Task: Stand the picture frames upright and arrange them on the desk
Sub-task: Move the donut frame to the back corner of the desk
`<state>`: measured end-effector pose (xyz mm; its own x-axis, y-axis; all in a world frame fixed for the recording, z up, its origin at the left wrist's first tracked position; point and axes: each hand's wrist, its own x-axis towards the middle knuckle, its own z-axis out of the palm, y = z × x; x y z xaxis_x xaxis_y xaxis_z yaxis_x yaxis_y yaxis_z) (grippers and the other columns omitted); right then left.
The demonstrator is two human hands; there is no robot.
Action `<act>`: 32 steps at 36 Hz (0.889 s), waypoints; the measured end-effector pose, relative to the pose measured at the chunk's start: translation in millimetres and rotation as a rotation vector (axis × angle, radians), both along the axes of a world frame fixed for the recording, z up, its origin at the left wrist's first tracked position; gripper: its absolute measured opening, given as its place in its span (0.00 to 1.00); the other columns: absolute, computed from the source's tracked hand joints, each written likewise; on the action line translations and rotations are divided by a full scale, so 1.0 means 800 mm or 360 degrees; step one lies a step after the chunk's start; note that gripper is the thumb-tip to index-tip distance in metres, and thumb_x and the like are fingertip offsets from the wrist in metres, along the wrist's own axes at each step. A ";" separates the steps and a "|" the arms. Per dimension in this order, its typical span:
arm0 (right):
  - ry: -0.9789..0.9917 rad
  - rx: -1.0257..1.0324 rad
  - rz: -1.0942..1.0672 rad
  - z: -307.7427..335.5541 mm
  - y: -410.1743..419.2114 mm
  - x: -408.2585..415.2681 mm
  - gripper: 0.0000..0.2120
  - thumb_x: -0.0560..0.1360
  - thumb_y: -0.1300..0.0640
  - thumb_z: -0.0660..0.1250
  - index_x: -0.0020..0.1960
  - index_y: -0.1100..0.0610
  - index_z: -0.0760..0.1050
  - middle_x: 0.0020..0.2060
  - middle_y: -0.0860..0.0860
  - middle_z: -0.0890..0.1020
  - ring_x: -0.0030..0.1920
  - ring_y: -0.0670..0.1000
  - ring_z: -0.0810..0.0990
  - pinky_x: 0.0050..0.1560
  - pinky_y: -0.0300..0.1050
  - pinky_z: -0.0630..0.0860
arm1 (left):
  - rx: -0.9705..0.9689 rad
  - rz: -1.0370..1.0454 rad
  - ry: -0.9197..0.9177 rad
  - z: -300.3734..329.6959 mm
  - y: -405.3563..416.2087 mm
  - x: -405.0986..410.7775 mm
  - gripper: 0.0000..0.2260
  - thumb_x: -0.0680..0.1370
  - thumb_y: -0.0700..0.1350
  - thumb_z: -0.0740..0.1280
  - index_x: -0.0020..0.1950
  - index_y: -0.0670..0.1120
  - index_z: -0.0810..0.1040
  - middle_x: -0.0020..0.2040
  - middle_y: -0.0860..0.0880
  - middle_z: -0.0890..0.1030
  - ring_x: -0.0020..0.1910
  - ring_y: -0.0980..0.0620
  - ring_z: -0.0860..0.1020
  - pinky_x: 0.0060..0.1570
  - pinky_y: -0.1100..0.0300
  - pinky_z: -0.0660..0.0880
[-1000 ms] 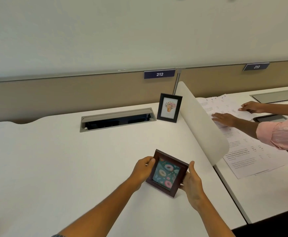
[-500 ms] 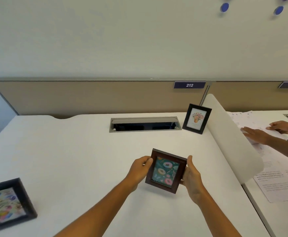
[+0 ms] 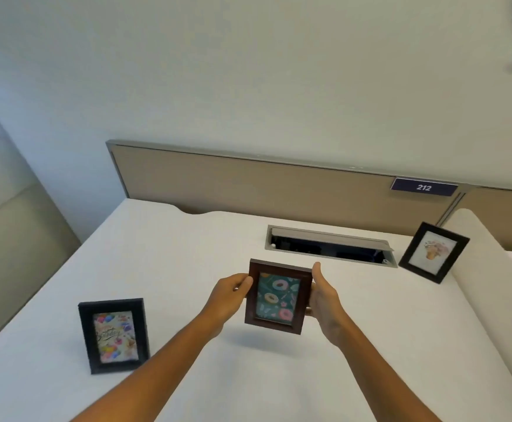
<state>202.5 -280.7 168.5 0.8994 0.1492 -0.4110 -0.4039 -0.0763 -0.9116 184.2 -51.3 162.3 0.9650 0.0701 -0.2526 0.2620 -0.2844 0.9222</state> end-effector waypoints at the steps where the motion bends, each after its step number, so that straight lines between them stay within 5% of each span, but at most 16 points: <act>1: -0.0005 -0.0009 0.0032 0.003 0.015 0.005 0.45 0.70 0.16 0.49 0.67 0.45 0.84 0.59 0.48 0.90 0.59 0.50 0.89 0.65 0.57 0.78 | -0.0003 0.0023 -0.0004 0.003 0.016 0.000 0.14 0.87 0.52 0.60 0.63 0.48 0.81 0.58 0.51 0.85 0.60 0.52 0.82 0.53 0.60 0.79; 7: -0.0012 0.0004 0.0226 0.019 0.104 0.039 0.43 0.78 0.19 0.45 0.66 0.45 0.85 0.60 0.49 0.90 0.60 0.50 0.89 0.64 0.57 0.77 | 0.0008 0.0137 -0.0035 0.020 0.106 0.006 0.13 0.87 0.51 0.60 0.62 0.48 0.82 0.57 0.50 0.86 0.58 0.51 0.82 0.59 0.51 0.81; 19: -0.0014 0.0055 0.0468 0.043 0.277 0.110 0.43 0.77 0.18 0.43 0.66 0.42 0.85 0.61 0.48 0.89 0.64 0.53 0.87 0.65 0.58 0.75 | 0.0348 0.0164 -0.0145 0.058 0.285 0.049 0.09 0.86 0.52 0.61 0.54 0.54 0.81 0.48 0.60 0.83 0.48 0.60 0.82 0.44 0.67 0.75; 29: 0.0006 0.0093 0.0450 0.038 0.388 0.182 0.43 0.77 0.18 0.45 0.65 0.44 0.85 0.59 0.48 0.90 0.58 0.49 0.90 0.57 0.53 0.76 | 0.0400 0.0164 -0.0079 0.065 0.399 0.111 0.13 0.86 0.51 0.61 0.45 0.61 0.81 0.39 0.70 0.84 0.43 0.69 0.83 0.42 0.67 0.76; 32: 0.0033 0.0078 0.0475 0.033 0.417 0.209 0.43 0.77 0.19 0.45 0.66 0.45 0.85 0.59 0.48 0.90 0.60 0.51 0.89 0.59 0.54 0.76 | 0.0409 0.0187 -0.0052 0.057 0.426 0.132 0.12 0.86 0.52 0.62 0.45 0.61 0.81 0.40 0.67 0.84 0.44 0.64 0.84 0.43 0.68 0.77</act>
<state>370.1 52.8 195.0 0.8042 0.4258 -0.4147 -0.3889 -0.1507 -0.9089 289.7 289.8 208.0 0.9539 0.2395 -0.1811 0.2784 -0.4796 0.8322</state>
